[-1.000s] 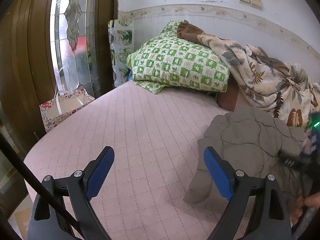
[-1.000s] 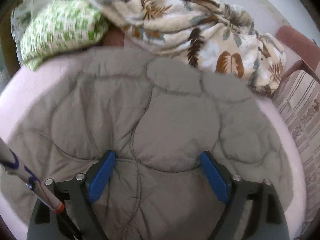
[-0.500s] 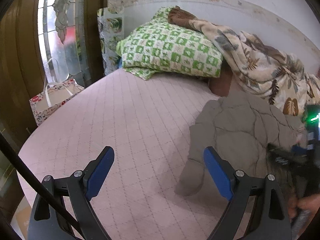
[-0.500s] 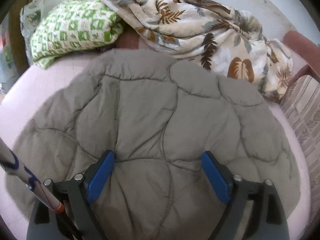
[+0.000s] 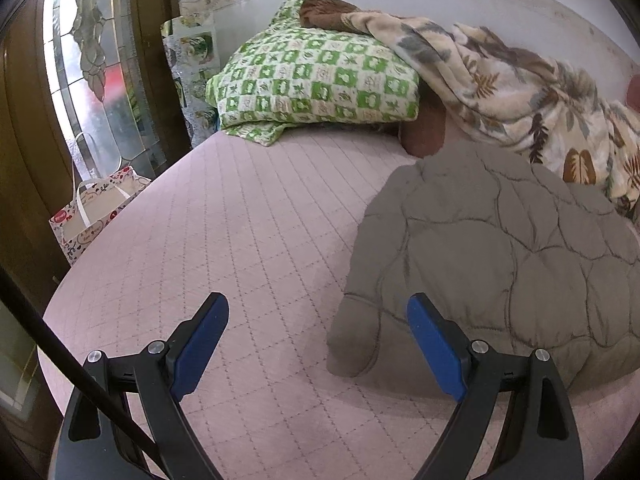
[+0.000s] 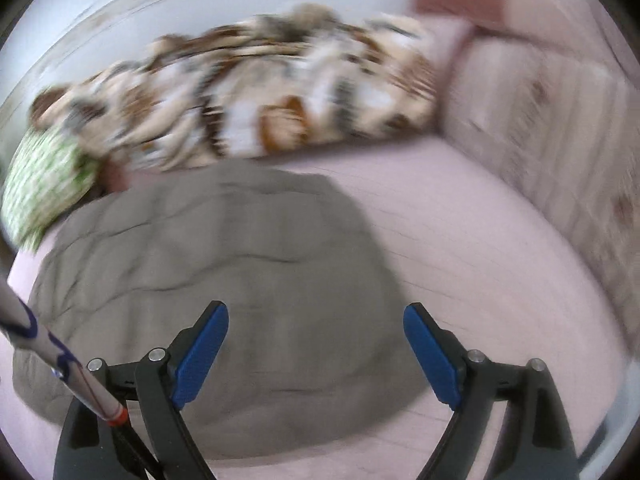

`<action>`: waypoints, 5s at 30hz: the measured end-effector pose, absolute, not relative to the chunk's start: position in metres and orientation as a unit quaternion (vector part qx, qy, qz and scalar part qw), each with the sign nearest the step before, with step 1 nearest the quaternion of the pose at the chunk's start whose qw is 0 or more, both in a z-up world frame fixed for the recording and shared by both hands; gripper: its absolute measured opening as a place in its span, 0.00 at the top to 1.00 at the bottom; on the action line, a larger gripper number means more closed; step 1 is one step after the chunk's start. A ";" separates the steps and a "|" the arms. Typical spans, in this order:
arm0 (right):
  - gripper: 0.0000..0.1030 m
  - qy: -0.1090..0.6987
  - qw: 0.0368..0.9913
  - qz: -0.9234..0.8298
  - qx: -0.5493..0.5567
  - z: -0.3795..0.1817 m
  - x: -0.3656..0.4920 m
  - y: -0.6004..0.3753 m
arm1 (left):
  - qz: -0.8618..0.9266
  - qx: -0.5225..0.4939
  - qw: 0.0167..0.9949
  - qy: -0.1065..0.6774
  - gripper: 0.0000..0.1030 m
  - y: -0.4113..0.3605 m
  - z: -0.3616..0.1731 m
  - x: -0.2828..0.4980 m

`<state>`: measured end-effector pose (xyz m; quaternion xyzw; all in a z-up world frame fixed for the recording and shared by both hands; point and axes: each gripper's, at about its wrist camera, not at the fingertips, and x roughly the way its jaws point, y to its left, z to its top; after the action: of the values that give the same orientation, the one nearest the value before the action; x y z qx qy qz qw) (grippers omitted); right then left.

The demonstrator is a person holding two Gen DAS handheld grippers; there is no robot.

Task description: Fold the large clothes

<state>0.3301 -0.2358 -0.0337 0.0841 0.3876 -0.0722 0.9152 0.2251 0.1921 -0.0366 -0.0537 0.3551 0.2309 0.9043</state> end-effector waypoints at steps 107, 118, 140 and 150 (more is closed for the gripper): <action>0.95 0.373 0.866 0.062 0.327 -0.085 0.415 -0.287 | 0.151 -0.183 0.879 0.414 0.41 0.209 -0.051 0.336; 0.56 0.370 0.906 0.089 0.185 -0.046 0.356 -0.278 | 0.230 -0.132 0.891 0.368 0.41 0.200 -0.035 0.308; 0.30 0.310 0.946 -0.015 0.097 -0.017 0.220 -0.243 | 0.222 -0.018 0.957 0.187 0.11 0.104 0.104 0.060; 0.30 0.308 0.949 0.034 0.060 -0.023 0.125 -0.188 | 0.126 -0.151 0.963 0.183 0.06 0.106 0.111 -0.008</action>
<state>0.1253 -0.1882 -0.0231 0.0598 0.3081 0.0338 0.9489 -0.0082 0.1060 0.1107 -0.1506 0.1826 0.1259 0.9634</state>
